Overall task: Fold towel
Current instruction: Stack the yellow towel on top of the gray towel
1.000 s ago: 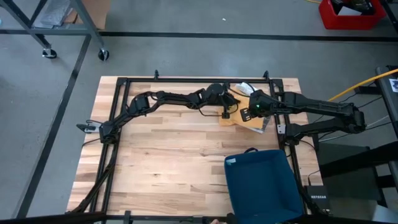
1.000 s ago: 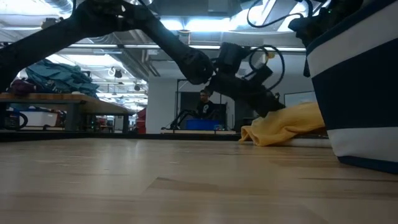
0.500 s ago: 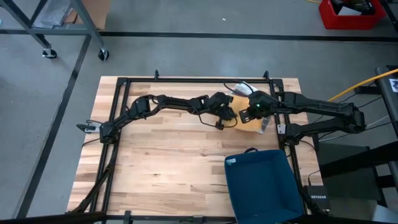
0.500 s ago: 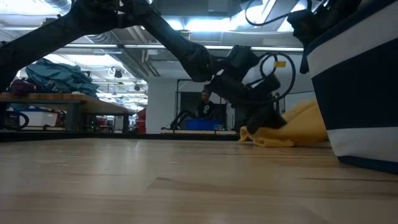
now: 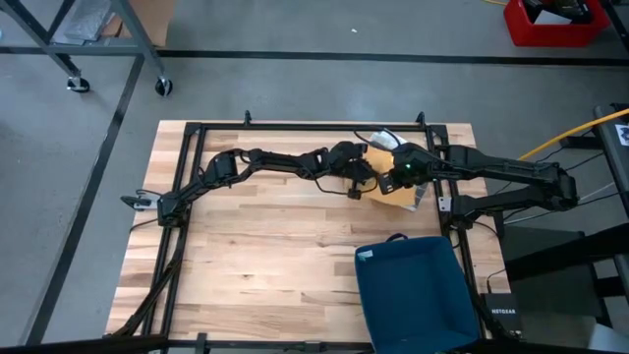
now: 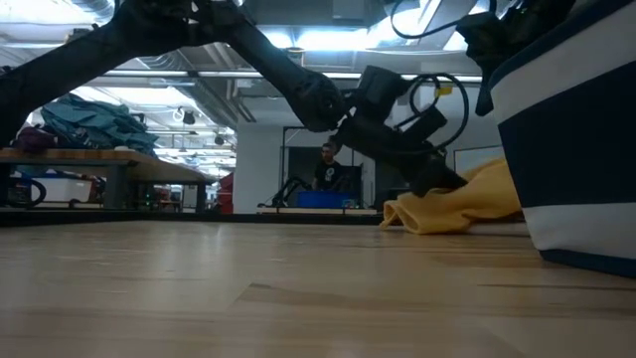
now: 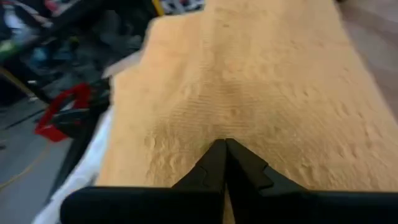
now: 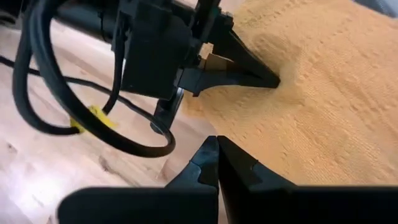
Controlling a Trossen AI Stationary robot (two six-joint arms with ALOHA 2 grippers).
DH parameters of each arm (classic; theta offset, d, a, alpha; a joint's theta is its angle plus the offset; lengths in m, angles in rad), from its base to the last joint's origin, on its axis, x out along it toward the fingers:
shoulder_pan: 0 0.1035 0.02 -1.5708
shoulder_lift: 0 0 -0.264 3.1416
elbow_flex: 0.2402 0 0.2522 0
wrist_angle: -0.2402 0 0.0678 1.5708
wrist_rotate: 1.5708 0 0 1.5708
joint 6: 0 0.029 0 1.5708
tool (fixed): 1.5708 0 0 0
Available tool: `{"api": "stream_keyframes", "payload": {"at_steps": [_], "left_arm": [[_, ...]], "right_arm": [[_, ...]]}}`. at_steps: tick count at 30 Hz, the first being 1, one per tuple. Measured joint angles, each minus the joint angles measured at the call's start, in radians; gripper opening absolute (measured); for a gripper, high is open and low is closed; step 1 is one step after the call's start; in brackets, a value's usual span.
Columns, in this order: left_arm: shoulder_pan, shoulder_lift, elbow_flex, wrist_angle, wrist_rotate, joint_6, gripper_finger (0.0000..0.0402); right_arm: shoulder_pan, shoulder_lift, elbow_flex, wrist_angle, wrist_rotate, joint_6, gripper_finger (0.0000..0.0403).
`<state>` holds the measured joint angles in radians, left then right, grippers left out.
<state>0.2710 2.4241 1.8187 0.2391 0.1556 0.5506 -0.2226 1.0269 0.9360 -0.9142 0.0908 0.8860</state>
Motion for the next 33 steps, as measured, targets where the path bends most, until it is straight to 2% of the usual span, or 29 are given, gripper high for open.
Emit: {"api": "stream_keyframes", "payload": {"at_steps": [8,14,20,23,28,33], "left_arm": [[0.0,0.0,0.0,0.076,-0.142,-0.015,0.0001],[0.0,-0.024,0.0,0.087,-0.172,-0.014,0.0001],[0.011,-0.045,0.001,0.097,-0.191,-0.017,0.0001],[0.014,-0.056,0.0,0.066,-0.196,-0.074,0.0001],[0.001,-0.115,0.0,-0.055,-0.196,-0.121,0.0001],[-0.023,-0.186,0.0,-0.259,-0.154,-0.04,0.0001]], "right_arm": [[0.0,0.0,0.0,-0.001,0.068,0.002,0.0005],[0.0,0.0,0.0,-0.02,0.157,0.002,0.0005],[0.0,0.005,0.0,-0.026,0.172,0.051,0.0005],[0.0,0.018,-0.001,-0.052,0.217,0.096,0.0005],[-0.024,0.031,-0.001,-0.092,0.376,0.162,0.0005],[-0.124,0.032,-0.001,-0.101,0.372,0.148,0.0005]]}}
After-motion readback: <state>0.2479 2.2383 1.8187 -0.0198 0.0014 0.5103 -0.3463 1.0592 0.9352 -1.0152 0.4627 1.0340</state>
